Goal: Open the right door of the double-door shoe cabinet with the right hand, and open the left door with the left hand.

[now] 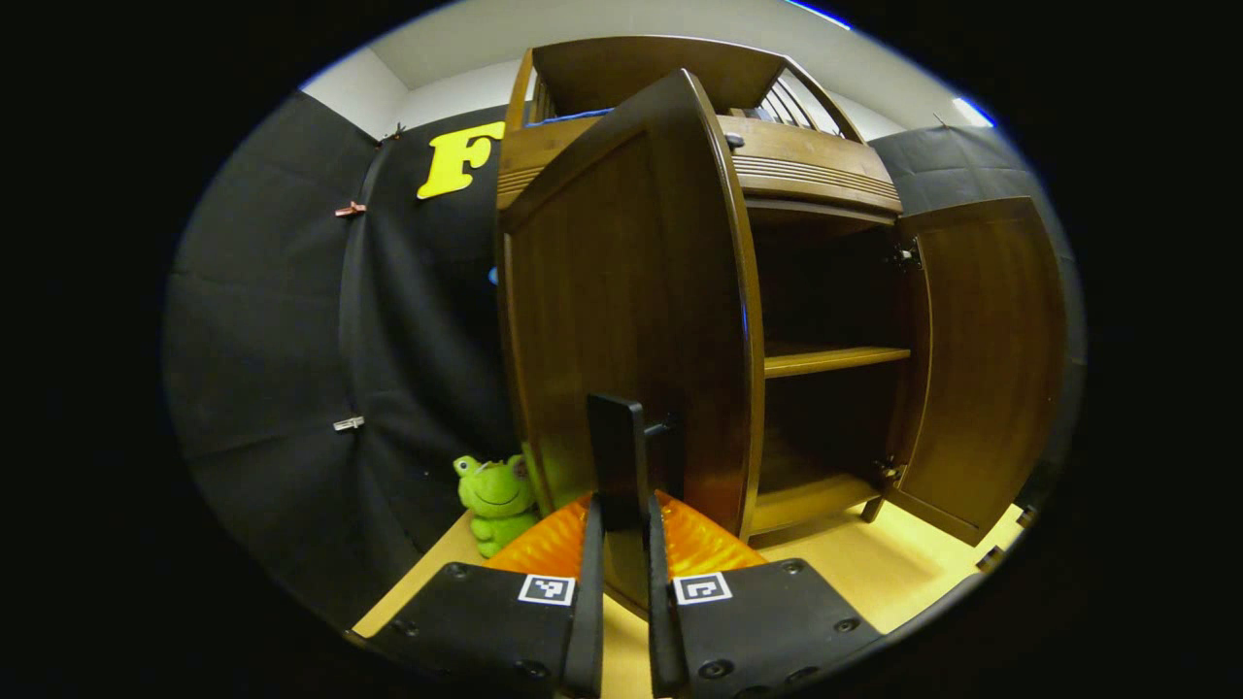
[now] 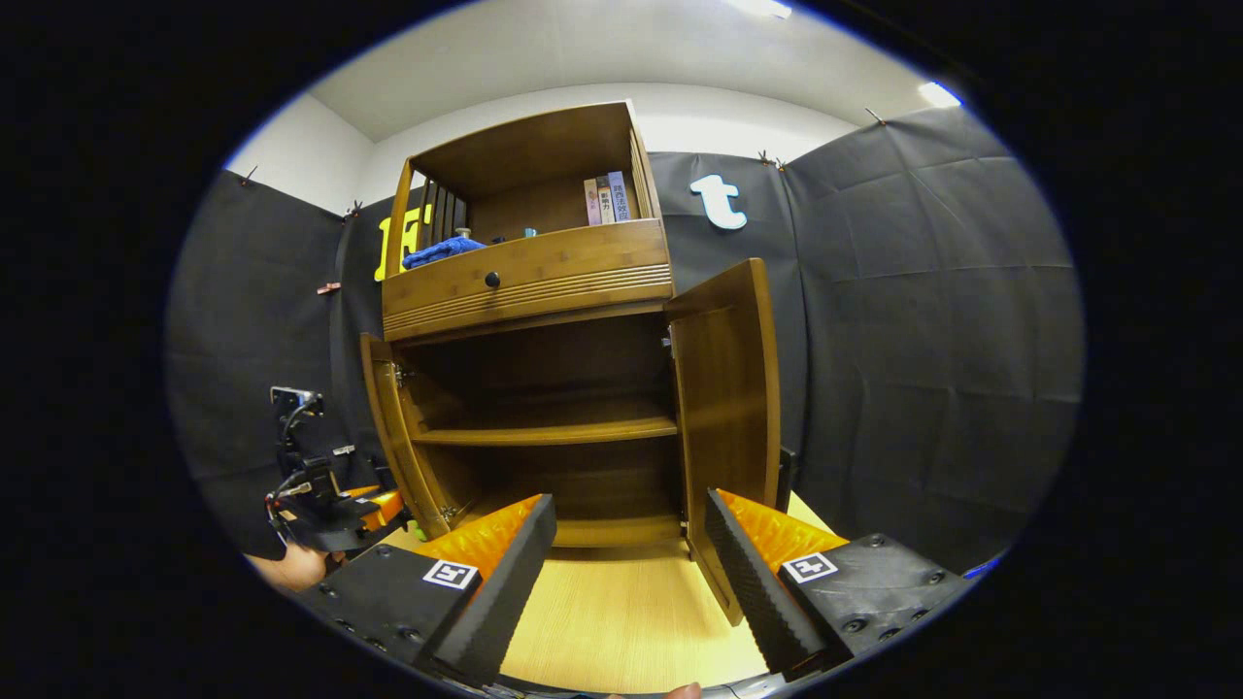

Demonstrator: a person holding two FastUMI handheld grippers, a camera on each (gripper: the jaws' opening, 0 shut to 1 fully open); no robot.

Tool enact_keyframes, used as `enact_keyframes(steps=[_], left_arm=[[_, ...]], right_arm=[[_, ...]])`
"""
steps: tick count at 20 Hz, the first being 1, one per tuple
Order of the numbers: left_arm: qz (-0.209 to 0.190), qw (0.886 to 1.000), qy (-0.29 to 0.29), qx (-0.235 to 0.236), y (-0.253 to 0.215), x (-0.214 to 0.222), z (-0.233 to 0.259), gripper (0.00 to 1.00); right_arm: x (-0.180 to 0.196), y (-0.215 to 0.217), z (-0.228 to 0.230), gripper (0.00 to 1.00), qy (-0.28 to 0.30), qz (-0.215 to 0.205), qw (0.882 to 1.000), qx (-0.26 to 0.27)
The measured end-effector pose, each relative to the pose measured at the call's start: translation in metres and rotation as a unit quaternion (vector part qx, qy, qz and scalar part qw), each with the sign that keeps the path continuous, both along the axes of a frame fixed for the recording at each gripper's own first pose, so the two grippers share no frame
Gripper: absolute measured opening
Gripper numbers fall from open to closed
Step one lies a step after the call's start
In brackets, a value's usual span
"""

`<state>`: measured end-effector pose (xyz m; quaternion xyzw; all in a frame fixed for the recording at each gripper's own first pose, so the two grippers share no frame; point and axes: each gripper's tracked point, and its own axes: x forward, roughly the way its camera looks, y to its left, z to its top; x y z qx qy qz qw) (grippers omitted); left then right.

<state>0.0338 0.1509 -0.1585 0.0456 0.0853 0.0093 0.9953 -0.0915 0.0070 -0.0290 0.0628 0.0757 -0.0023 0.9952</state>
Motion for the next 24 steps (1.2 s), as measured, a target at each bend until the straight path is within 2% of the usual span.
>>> enact_keyframes(steps=[3, 8, 9, 12, 19, 24], left_arm=[[0.01, 1.0, 0.0, 0.006, 0.031, -0.013, 0.001, 0.19], [0.031, 0.999, -0.012, 0.005, 0.077, -0.031, 0.003, 0.14], [0.037, 0.999, -0.012, 0.005, 0.086, -0.033, 0.003, 0.14], [0.047, 0.999, -0.017, -0.013, 0.112, -0.041, 0.004, 0.08], [-0.015, 1.0, -0.017, -0.019, 0.13, -0.048, 0.006, 0.13], [-0.021, 0.999, -0.014, -0.02, 0.131, -0.05, 0.004, 0.13]], right_arm=[[-0.003, 0.01, 0.0, 1.0, 0.0, 0.003, 1.0, -0.001], [-0.005, 0.024, 0.001, 0.98, 0.0, 0.011, 1.0, -0.01], [-0.005, 0.029, 0.001, 1.0, 0.0, 0.012, 1.0, -0.011], [-0.007, 0.035, 0.002, 0.98, -0.001, 0.014, 1.0, -0.015], [-0.006, 0.036, 0.002, 0.98, 0.002, -0.003, 1.0, -0.016], [-0.007, 0.037, 0.001, 0.98, 0.003, -0.004, 1.0, -0.016]])
